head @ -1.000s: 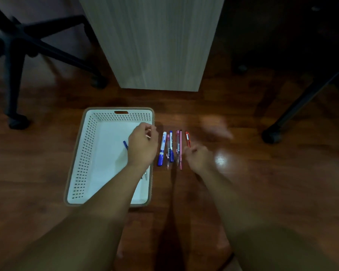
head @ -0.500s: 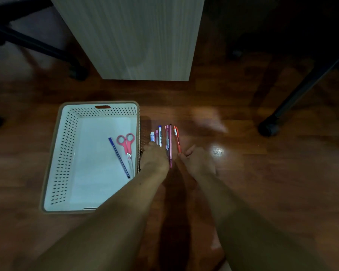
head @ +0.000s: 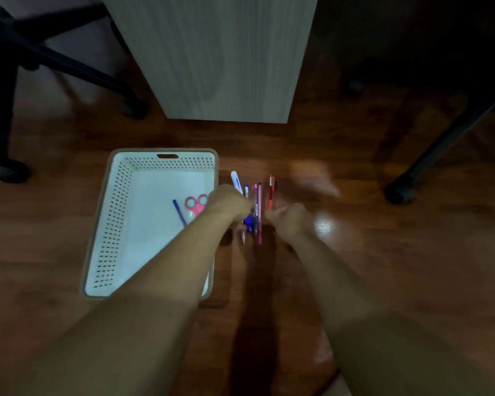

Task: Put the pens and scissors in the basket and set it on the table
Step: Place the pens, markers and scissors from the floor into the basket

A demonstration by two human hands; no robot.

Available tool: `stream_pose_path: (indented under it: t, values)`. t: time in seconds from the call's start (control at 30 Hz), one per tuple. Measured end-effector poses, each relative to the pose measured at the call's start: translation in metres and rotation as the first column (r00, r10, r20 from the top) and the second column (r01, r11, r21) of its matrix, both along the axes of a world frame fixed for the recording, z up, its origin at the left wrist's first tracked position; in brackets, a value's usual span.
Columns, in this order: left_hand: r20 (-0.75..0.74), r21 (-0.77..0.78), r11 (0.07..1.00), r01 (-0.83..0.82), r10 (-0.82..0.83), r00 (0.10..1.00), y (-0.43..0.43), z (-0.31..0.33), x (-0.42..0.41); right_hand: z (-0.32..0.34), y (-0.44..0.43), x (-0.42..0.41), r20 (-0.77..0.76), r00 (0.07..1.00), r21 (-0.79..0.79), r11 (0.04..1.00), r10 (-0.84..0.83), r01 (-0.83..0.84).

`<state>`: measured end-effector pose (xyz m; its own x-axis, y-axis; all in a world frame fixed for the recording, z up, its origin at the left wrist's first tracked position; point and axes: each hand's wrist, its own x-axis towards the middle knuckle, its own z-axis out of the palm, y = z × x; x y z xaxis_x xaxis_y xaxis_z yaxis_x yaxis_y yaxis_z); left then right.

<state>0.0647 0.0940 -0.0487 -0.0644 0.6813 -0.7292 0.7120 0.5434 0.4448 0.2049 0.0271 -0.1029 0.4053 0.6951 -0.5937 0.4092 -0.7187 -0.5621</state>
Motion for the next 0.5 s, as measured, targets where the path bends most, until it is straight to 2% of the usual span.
stream_pose_path:
  t: [0.07,0.1,0.27,0.4,0.5]
  values:
    - [0.138,-0.018,0.991,-0.129,0.13,0.982,0.012,0.025,-0.013,0.013,0.01,-0.007,-0.051,0.999,0.039,0.999,-0.019,0.021]
    - [0.161,-0.009,0.988,-0.157,0.156,0.974,0.016,0.037,-0.024,0.02,0.015,-0.014,-0.07,0.997,0.061,0.998,-0.008,0.013]
    - [0.006,0.091,0.982,-0.166,0.166,0.986,0.02,0.048,-0.087,0.052,0.032,-0.057,-0.141,0.988,0.177,0.983,0.069,-0.043]
    - [-0.007,-0.069,0.967,-0.246,0.246,0.969,-0.012,0.03,-0.135,0.064,0.032,-0.092,-0.14,0.969,0.17,0.969,0.203,-0.179]
    - [0.043,-0.123,0.946,-0.301,0.308,0.95,-0.034,0.019,-0.155,0.065,0.028,-0.106,-0.104,0.947,0.148,0.947,0.303,-0.286]
